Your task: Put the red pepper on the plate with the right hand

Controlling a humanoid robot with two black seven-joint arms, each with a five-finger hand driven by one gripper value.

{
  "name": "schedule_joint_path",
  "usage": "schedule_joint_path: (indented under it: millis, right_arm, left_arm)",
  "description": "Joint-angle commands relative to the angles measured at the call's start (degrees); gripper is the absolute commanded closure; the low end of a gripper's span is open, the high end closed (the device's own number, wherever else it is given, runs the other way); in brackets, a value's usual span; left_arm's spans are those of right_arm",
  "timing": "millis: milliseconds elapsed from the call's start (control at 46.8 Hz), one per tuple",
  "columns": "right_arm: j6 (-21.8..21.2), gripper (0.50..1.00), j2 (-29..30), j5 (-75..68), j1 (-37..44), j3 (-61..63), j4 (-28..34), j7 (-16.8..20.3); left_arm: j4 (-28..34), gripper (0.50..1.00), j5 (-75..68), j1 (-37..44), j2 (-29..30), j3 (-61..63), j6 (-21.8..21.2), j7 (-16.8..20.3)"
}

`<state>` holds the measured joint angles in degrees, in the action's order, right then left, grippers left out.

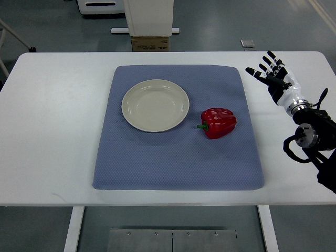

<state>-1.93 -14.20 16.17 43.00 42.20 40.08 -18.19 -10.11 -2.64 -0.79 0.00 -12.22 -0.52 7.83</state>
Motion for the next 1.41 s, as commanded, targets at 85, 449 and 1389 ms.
schedule_joint_path:
  millis: [85,449,1389]
  right_arm:
    - [-0.3,0.5,0.0,0.0,0.1,-0.2,0.3,0.1]
    - [-2.9,0.5,0.1,0.0,0.1,-0.3,0.4,-0.4]
    - [-4.7,0.5,-0.9,0.5,0.0,-3.6,1.1,-1.4]
  left_arm:
    - [0.0,0.5,0.0,0.0,0.0,0.0,0.0,0.0]
    - [0.0,0.5,0.0,0.0,0.0,0.0,0.0,0.0]
    - [0.0,0.5,0.0,0.0,0.0,0.0,0.0,0.0]
